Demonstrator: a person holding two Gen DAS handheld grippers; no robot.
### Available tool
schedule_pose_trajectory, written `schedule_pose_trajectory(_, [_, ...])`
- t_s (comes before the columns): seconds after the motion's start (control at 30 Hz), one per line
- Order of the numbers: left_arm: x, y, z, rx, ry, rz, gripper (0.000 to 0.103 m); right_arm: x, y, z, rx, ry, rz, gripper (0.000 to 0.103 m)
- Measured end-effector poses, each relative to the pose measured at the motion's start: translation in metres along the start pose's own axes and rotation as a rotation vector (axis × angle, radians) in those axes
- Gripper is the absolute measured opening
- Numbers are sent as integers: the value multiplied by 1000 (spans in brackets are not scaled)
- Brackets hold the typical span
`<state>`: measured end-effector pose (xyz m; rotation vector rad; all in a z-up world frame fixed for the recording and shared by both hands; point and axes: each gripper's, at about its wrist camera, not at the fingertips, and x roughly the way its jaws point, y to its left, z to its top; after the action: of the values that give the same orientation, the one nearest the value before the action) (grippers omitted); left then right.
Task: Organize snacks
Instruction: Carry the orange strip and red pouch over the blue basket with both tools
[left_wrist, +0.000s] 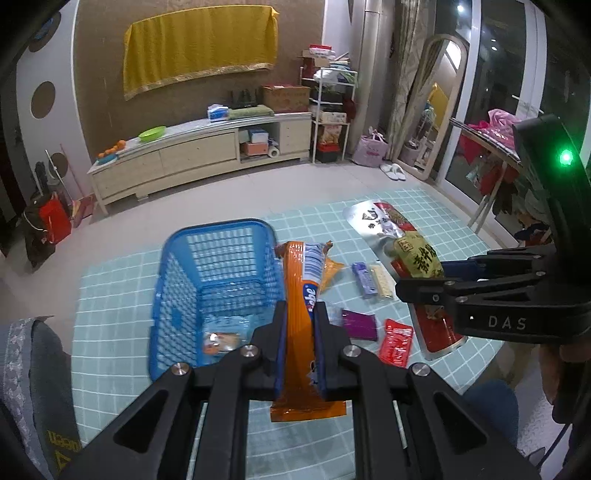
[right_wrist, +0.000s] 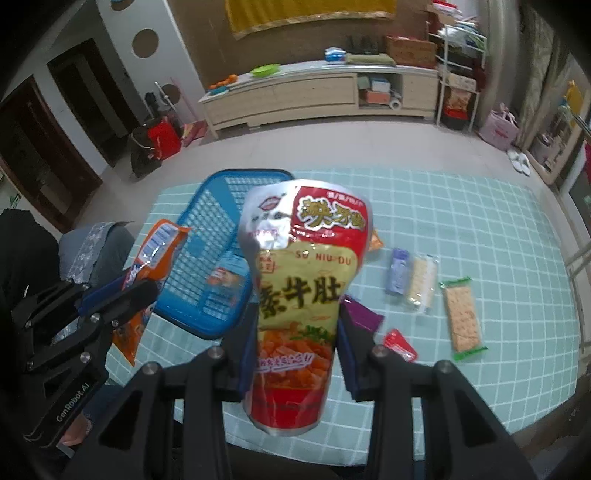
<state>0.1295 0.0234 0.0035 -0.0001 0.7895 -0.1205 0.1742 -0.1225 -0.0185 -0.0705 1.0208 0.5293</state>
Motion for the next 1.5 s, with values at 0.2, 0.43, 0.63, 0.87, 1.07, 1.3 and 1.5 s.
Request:
schedule_pose_trajectory(0.2, [-6,32,5,-26,-16,25,12,16,27,15,-42,9,6,43])
schedule_pose_trajectory(0.43, [3,68,7,-65,-7,52,12,44,53,36,-112,37,16,43])
schedule_pose_trajectory(0.63, [18,89,11,-92,11,69,12,67,65,51,-167,66,28,43])
schedule_pose_trajectory(0.87, [37,109,13,-109,40,88,12,105,79,67,-270,127,19,43])
schedule_pose_trajectory(1.07, [55,120,15,-134,58,80,12,139,81,77,-328,183,7,43])
schedule_pose_trajectory(1.3, [78,129,17,-145,86,82,12,166,82,85,-381,211,-6,44])
schedule_pose_trajectory(1.5, [91,138,18,-172,94,79,12,181,80,92,-385,225,-12,44])
